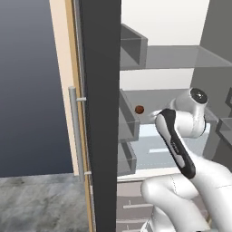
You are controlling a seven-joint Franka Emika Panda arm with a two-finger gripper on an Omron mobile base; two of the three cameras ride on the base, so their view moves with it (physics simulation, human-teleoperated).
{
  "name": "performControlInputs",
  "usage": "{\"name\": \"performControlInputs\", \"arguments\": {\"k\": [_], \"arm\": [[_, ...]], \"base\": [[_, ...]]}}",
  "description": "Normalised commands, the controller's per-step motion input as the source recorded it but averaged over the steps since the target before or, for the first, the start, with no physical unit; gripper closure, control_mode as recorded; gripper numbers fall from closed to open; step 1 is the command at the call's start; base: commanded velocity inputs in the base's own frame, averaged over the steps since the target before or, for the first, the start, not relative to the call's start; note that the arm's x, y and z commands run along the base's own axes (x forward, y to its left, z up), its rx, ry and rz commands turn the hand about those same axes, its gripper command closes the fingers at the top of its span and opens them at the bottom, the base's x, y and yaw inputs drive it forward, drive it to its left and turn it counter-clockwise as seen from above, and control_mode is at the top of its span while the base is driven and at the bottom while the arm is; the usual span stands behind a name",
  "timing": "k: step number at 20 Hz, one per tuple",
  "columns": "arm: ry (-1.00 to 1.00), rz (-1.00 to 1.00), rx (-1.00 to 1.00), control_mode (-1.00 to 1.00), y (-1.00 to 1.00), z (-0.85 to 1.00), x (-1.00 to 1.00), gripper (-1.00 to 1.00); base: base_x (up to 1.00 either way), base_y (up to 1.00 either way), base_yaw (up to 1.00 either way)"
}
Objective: Pick the kiwi and pear from the fridge and place them inside the tupperware on the counter.
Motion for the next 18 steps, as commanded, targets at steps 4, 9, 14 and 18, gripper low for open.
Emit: {"name": "performControlInputs", "arguments": {"k": [4,9,14,18], "arm": [[0.05,-0.01,0.0,-1.0,0.25,-0.2,0.95,-1.0],[0.04,-0.01,0.0,-1.0,0.17,-0.11,0.93,-1.0],[0.04,-0.01,0.0,-1.0,0.09,-0.11,0.82,-1.0],[0.0,0.0,0.0,-1.0,0.13,-0.08,0.65,-1.0]], "base": [[0.0,0.0,0.0],[0.0,0.0,0.0],[0.0,0.0,0.0],[0.0,0.0,0.0]]}}
